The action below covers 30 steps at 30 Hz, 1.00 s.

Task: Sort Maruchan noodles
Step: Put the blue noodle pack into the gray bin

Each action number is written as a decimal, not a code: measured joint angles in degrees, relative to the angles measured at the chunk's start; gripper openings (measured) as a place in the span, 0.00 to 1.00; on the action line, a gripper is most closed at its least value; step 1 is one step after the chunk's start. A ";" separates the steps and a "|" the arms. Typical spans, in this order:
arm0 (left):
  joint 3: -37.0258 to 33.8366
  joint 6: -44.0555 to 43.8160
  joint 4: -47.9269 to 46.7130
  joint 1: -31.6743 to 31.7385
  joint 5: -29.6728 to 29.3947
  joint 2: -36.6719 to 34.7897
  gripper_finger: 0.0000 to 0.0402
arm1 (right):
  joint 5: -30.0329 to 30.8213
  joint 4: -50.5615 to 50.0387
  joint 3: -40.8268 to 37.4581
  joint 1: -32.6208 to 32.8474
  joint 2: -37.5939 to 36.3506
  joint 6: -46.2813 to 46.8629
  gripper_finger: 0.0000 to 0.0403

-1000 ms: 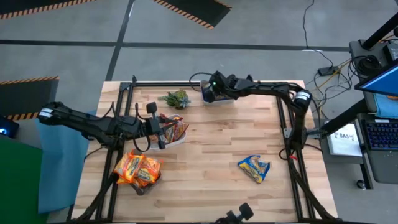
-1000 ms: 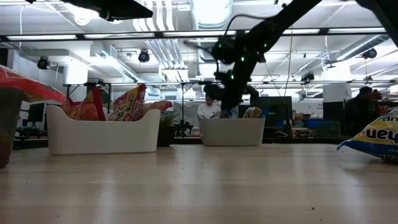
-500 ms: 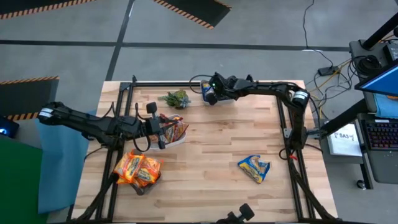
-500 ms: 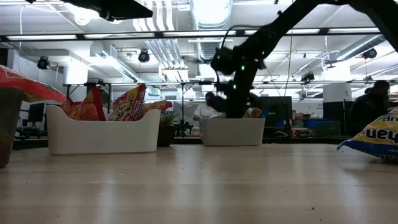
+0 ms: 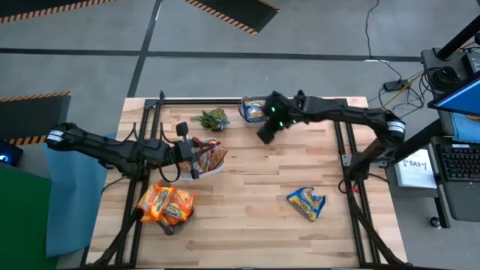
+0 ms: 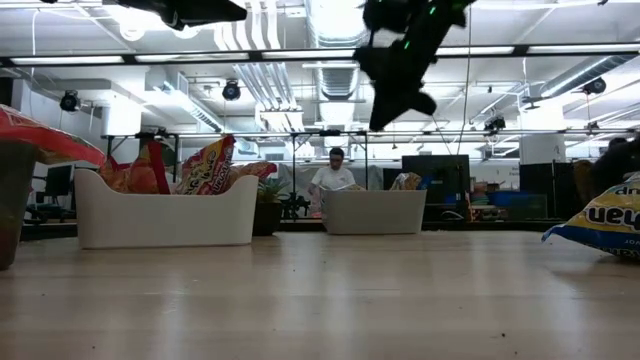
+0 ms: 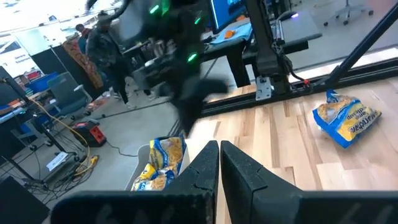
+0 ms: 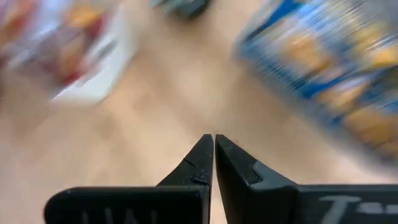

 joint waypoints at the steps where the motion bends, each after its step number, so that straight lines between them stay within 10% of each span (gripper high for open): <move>1: 0.00 0.01 0.11 -0.02 0.00 0.00 0.00 | -2.71 -1.61 -0.26 1.41 -1.01 0.79 0.02; 10: 0.00 -0.45 2.37 -0.22 0.59 -0.02 0.00 | -10.67 -23.15 -4.17 18.09 -2.96 10.67 0.02; 18: 0.00 -0.68 2.75 -0.35 0.59 -0.02 0.00 | -32.42 -26.41 -12.95 33.12 -2.16 22.14 0.02; 30: 0.00 -1.20 2.73 -0.37 0.59 -0.02 0.00 | -31.04 -19.08 -26.28 42.56 -2.16 36.35 0.02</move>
